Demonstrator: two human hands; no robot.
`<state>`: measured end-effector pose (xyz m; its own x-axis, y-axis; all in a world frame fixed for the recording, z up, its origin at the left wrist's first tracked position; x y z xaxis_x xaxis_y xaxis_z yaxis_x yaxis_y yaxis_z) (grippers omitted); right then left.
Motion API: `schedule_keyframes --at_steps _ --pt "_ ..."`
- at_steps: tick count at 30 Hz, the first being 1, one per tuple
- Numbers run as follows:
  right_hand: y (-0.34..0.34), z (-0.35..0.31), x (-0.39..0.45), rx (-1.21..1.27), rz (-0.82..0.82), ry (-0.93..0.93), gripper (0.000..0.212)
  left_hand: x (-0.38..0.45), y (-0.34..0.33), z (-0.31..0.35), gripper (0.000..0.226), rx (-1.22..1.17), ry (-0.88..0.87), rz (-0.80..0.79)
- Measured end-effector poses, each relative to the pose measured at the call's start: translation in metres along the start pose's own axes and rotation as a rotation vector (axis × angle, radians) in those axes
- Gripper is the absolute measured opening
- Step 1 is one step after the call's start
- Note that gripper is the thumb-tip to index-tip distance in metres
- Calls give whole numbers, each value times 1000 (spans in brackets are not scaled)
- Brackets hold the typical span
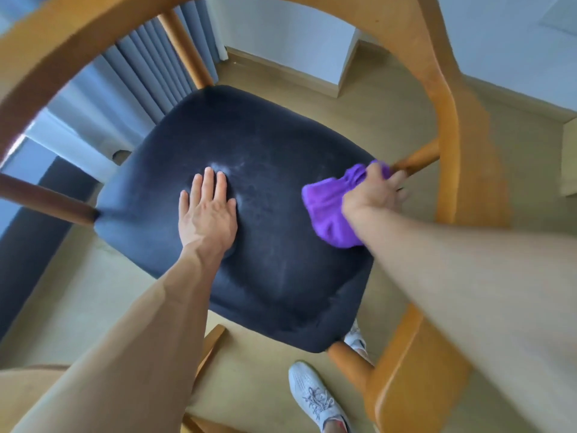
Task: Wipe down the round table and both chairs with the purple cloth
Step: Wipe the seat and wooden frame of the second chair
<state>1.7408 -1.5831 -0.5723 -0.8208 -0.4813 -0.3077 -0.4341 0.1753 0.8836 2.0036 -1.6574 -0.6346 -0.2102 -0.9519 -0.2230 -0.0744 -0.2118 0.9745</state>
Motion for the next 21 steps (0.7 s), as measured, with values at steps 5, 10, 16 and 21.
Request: schedule_keyframes --at_steps 5,10,16,21 --pt "-19 33 -12 9 -22 -119 64 1 -8 -4 59 -17 8 11" --pt "-43 41 -118 -106 -65 -209 60 1 -9 -6 59 3 11 8" --pt "-71 33 -212 -86 -298 -285 61 4 -2 -3 61 -28 2 -40" --pt "-64 12 -188 138 -281 -139 48 7 15 -13 61 -142 -57 -145"
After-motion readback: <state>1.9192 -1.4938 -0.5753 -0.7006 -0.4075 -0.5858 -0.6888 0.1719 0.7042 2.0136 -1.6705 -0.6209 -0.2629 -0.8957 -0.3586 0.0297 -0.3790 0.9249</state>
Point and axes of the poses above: each hand's wrist, its own x-axis towards the middle knuckle, its own y-axis out of the back of the hand, z = x × y, the point moved 3 cm from there along x, towards the middle knuckle, and after that the axes turned 8 degrees about x, right-handed, at the moved point
